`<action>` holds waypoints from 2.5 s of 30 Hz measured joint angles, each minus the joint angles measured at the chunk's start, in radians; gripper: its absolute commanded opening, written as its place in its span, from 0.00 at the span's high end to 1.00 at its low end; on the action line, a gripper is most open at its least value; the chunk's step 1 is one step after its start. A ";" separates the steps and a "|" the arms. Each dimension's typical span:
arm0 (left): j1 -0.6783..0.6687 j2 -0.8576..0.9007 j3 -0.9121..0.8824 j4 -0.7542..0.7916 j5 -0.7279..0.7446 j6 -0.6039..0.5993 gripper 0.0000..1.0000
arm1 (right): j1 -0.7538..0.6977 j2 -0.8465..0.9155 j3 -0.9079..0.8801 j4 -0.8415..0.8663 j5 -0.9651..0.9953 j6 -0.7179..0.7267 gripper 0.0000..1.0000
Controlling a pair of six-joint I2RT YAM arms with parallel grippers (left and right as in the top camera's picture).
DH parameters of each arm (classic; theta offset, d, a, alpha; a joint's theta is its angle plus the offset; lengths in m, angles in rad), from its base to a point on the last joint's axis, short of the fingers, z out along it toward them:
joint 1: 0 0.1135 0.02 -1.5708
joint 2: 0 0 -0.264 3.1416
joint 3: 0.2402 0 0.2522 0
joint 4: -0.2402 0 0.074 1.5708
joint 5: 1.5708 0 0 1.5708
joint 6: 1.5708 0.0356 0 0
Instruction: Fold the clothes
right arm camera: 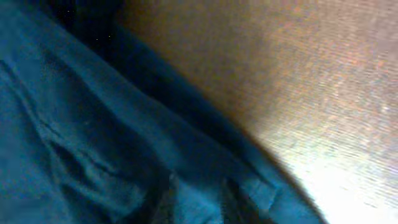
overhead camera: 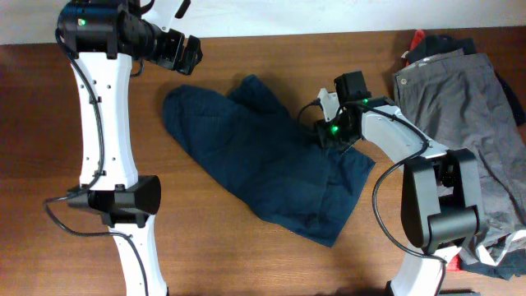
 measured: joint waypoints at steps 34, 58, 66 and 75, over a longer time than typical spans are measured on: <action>0.000 0.000 0.000 0.009 0.000 0.000 0.01 | 0.028 0.028 0.011 -0.013 0.087 -0.074 0.96; 0.279 0.002 0.105 0.135 -0.118 -0.150 0.01 | 0.690 -0.209 0.257 -0.521 -0.026 -0.073 0.96; 0.293 0.002 0.105 0.135 -0.117 -0.154 0.01 | 0.862 -0.209 0.257 -0.468 -0.085 -0.076 0.96; 0.294 0.002 0.105 0.134 -0.117 -0.154 0.01 | 0.978 -0.209 0.313 -0.488 -0.141 -0.135 0.85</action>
